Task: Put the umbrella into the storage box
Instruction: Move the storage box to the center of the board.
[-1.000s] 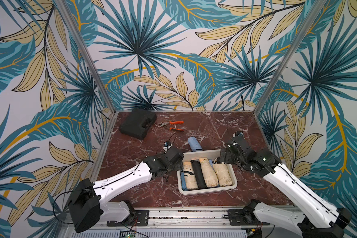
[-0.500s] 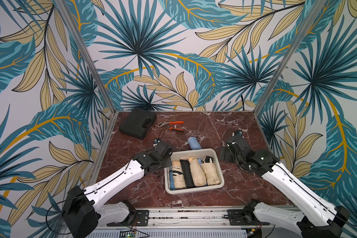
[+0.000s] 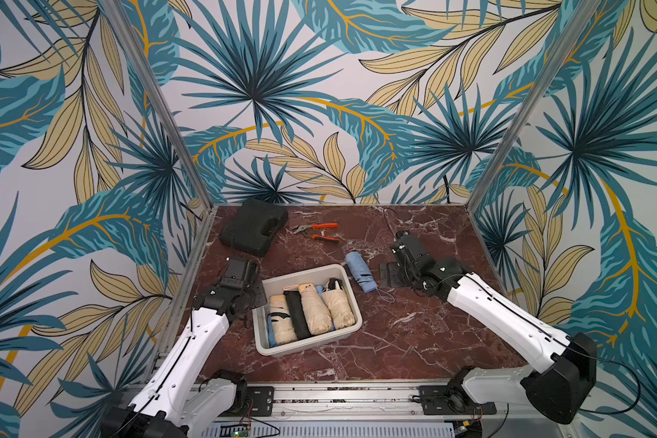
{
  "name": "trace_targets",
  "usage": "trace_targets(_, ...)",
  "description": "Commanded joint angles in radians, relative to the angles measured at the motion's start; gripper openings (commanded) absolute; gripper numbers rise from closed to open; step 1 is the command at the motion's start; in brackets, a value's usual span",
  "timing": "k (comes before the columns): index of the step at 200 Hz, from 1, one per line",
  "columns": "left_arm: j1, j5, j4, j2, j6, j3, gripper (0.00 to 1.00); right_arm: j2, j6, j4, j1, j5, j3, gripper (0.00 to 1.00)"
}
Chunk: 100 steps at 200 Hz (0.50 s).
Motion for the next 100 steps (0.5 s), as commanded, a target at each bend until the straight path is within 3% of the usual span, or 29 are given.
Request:
trace_targets(1,0.089,-0.031,0.047,-0.014,0.05,-0.01,0.06,0.051,-0.113,0.086,-0.034,-0.132,0.008,0.99)
trace_targets(67,0.109,0.081,0.121,0.016,0.065,-0.033,0.09,0.361,-0.154,0.124,-0.041,-0.265,0.125,0.99)
trace_targets(100,0.109,0.102,0.129,0.022,0.065,-0.033,0.08,0.498,-0.176,0.134,-0.041,-0.265,0.202,0.99)
